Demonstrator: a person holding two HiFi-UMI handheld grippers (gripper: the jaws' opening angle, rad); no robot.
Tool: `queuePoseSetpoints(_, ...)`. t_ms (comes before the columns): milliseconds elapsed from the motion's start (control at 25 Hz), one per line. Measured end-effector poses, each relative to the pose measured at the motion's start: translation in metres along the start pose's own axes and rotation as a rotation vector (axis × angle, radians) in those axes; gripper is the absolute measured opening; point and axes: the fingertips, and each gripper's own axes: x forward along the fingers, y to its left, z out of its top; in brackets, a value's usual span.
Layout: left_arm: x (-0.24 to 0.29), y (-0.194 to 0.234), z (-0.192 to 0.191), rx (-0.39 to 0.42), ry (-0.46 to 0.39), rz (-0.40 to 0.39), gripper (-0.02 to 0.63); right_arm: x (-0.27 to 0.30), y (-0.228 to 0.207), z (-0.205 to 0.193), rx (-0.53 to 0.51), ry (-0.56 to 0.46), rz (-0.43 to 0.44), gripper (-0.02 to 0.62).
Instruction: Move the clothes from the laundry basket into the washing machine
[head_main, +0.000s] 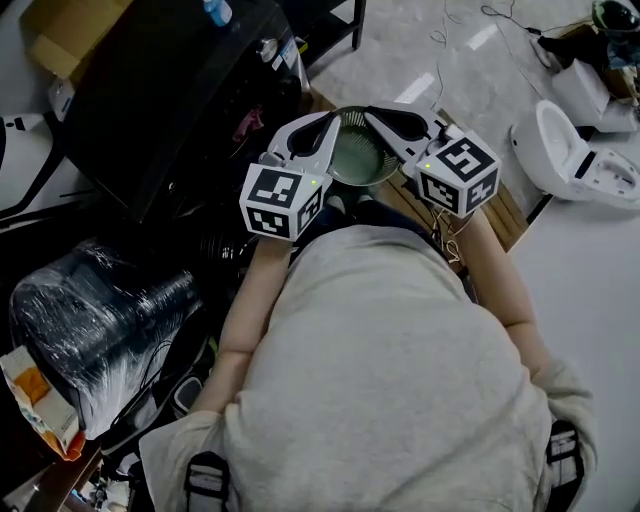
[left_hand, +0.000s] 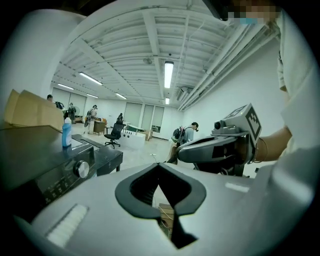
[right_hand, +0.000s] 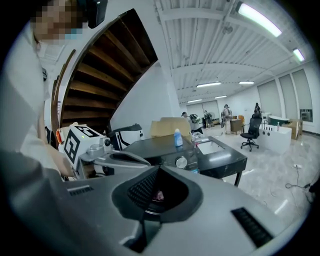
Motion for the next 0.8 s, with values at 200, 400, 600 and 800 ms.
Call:
queuePoseSetpoints(200, 0.008, -0.006, -0.002, -0.032, 0.011, -0.033, 0.009, -0.001, 0.009, 0.000, -0.062, 0.064, 0.056, 0.009)
queuePoseSetpoints(400, 0.010, -0.015, -0.006, -0.038, 0.026, -0.051, 0.009, -0.007, 0.013, 0.001, -0.118, 0.115, 0.105, 0.009)
queuePoseSetpoints(600, 0.004, -0.019, -0.011, -0.048, 0.032, -0.047, 0.009, -0.012, 0.016, -0.002, -0.155, 0.153, 0.132, 0.009)
queuePoseSetpoints(800, -0.001, -0.019, -0.015, -0.072, 0.030, -0.029, 0.009, -0.017, 0.022, -0.005, -0.170, 0.166, 0.139, 0.009)
